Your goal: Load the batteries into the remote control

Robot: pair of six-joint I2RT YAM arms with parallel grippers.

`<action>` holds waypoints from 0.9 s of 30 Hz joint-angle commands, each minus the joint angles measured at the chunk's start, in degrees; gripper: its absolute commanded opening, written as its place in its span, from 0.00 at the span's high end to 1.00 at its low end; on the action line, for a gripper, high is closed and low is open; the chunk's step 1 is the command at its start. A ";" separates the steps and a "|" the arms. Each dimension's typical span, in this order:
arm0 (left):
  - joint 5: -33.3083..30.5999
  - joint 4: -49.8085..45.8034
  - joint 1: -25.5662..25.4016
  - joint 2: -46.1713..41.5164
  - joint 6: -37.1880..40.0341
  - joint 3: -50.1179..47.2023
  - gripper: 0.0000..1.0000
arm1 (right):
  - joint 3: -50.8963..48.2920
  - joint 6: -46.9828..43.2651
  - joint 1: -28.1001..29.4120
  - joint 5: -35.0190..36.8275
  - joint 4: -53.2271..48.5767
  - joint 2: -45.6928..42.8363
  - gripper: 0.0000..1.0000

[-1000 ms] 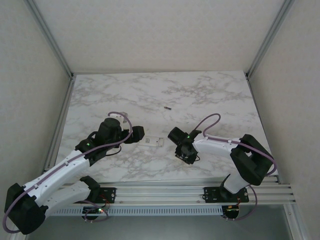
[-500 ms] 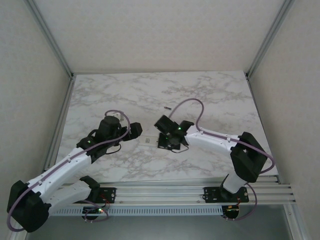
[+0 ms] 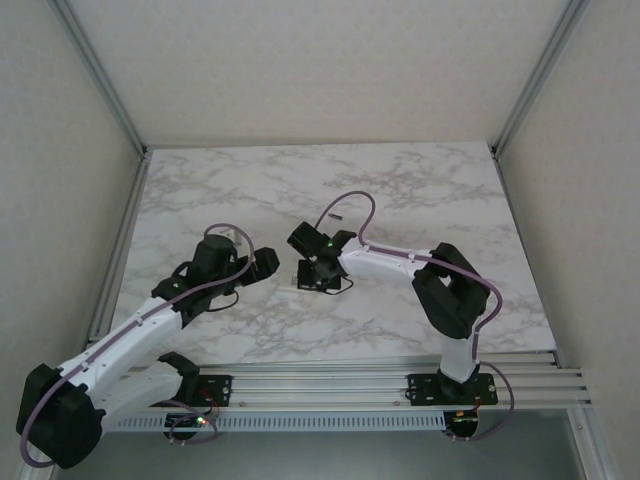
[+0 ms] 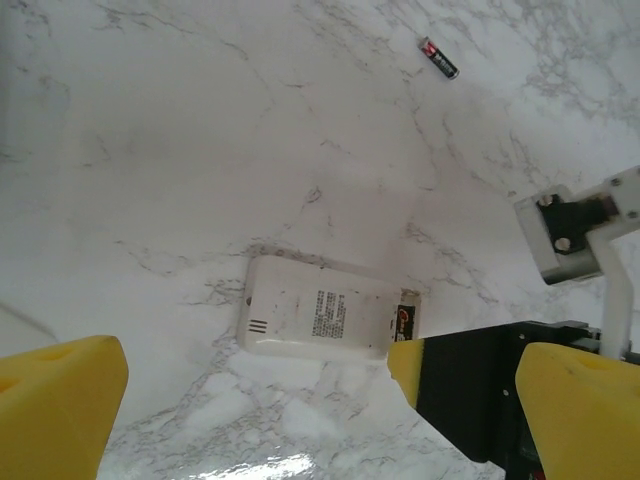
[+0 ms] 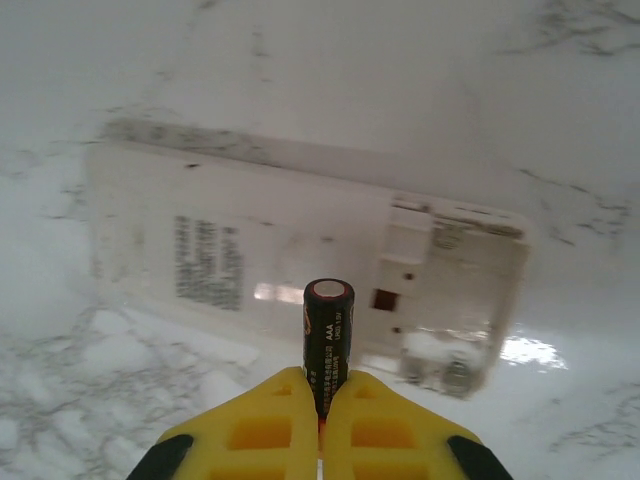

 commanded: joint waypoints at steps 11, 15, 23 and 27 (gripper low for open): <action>0.27 0.48 0.50 -1.76 -0.81 -0.96 0.00 | -2.86 -0.45 -2.45 -0.42 1.42 0.76 0.94; -0.02 0.33 0.43 -1.89 -0.83 -0.97 0.01 | -2.64 -0.57 -2.39 -0.89 0.54 1.09 0.86; -0.11 1.13 0.45 -1.27 -1.18 -1.05 0.00 | -3.37 1.43 -2.43 -1.66 -0.46 -0.53 0.83; -0.10 1.28 0.50 -0.84 -1.27 -1.02 0.00 | -3.43 3.54 -2.39 -2.69 -1.14 -1.37 0.83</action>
